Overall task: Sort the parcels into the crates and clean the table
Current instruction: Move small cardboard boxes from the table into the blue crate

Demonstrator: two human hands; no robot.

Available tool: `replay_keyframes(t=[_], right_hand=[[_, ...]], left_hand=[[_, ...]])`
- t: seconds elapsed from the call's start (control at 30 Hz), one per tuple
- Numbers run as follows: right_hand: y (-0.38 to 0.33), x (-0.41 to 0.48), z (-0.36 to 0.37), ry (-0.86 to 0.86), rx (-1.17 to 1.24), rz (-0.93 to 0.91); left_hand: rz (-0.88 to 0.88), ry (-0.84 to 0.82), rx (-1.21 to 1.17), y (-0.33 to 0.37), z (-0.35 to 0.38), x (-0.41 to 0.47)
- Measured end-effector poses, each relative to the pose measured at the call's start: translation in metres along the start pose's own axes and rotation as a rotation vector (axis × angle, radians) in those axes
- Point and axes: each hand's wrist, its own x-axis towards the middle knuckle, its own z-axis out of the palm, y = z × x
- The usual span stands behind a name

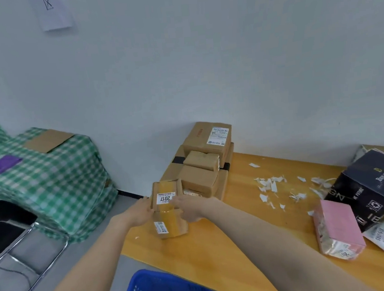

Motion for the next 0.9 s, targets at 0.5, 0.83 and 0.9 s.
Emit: replay_keyframes(t=[0.5, 0.83, 0.9], right_hand=[[0.016, 0.019, 0.044, 0.281, 0.531, 0.319], [0.058, -0.062, 0.091, 0.270, 0.956, 0.609], [0.067, -0.089, 0.104, 0.246, 1.058, 0.637]], left_hand=[[0.140, -0.210, -0.435, 0.015, 0.030, -0.011], [0.178, -0.268, -0.662, 0.102, 0.078, -0.060], [0.175, -0.279, -0.678, 0.124, 0.093, -0.077]])
